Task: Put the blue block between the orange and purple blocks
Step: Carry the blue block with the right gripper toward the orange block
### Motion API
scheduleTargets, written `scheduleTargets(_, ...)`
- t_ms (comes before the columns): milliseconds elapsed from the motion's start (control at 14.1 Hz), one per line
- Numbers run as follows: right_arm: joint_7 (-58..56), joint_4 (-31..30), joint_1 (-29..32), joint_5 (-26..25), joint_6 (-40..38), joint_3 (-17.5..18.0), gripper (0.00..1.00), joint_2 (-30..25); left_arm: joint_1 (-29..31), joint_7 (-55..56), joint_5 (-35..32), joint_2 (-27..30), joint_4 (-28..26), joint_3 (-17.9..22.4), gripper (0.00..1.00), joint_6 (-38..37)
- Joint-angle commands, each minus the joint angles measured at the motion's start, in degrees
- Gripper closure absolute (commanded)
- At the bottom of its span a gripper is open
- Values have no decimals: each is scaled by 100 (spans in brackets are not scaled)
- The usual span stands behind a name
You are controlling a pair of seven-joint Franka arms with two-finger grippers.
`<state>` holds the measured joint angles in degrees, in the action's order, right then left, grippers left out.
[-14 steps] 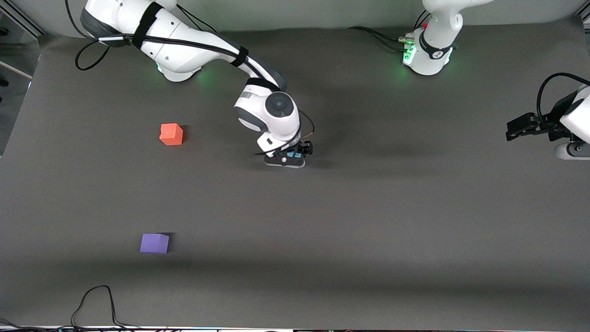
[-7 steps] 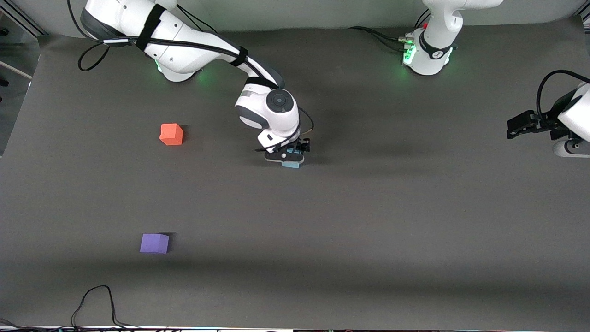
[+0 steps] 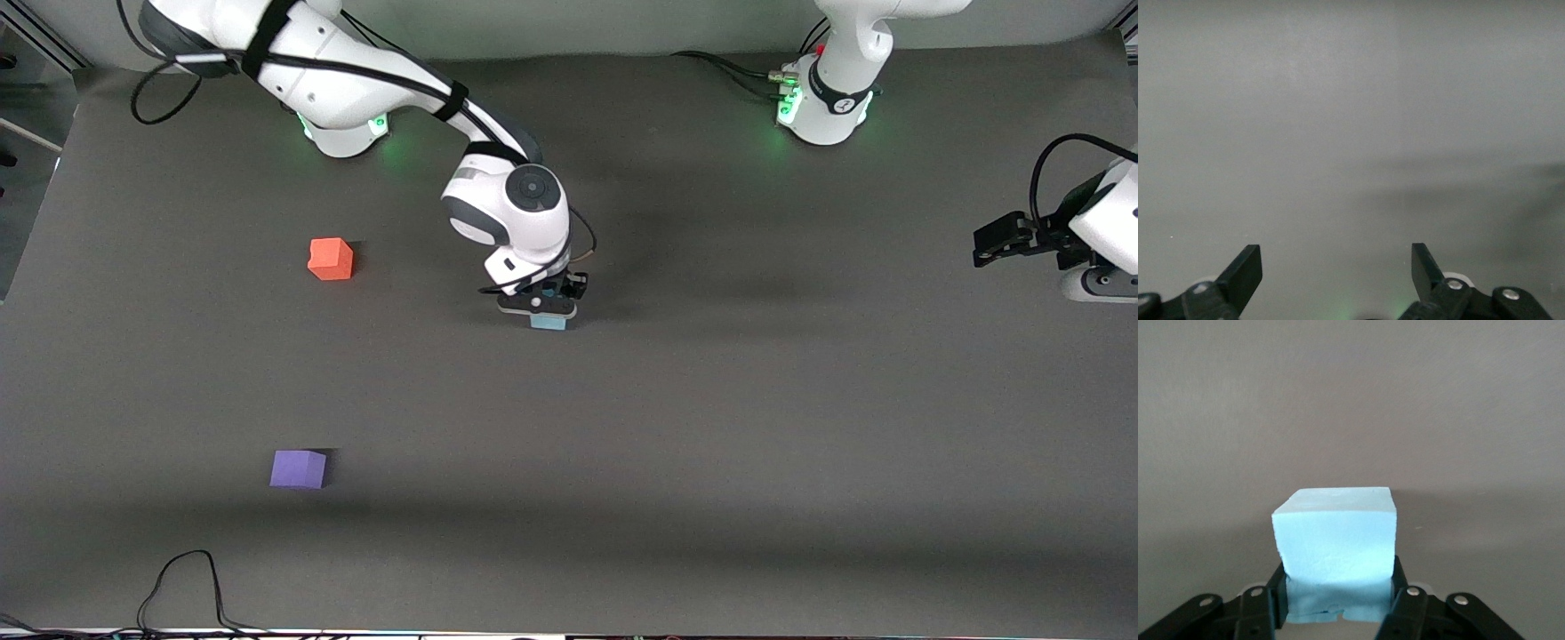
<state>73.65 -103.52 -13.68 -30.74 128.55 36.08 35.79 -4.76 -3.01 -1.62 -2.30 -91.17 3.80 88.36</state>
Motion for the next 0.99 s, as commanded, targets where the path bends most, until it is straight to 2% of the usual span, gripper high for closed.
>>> scheduleTargets(0, -786, -134, 662, 723, -627, 399, 55, -790, -104, -103, -58, 142, -129, 60, 0, -38)
scheduleTargets(71, -1400, -125, 795, 1249, -873, 365, 55, -1149, -96, -155, -32, 142, -129, 60, 0, -47)
scheduleTargets(141, -2015, -125, 892, 1812, -1076, 121, 55, -1536, -96, -277, -23, 142, -129, 60, 0, -55)
scheduleTargets(283, -3246, -151, 876, 2910, -1436, -721, 55, -2327, -96, -314, -5, 124, -129, 60, 0, -55)
scheduleTargets(354, -3722, -195, 867, 3203, -1638, -1091, 55, -2600, -96, -314, 12, 124, -121, 60, 0, -47)
scheduleTargets(495, -4287, -422, 858, 3250, -1859, -1663, 55, -2979, -96, -314, 21, 115, -121, 60, 0, -47)
scheduleTargets(566, -4602, -745, 867, 3250, -1782, -1953, 55, -3181, -96, -314, 21, 107, -121, 60, 0, -38)
scheduleTargets(778, -5893, -1660, 858, 3311, -1054, -2840, 55, -3403, -96, -305, 21, 98, -95, 60, 0, -38)
scheduleTargets(919, -6466, -2248, 858, 3311, -300, -3176, 55, -3333, -113, -305, 21, 63, -86, 60, 0, -29)
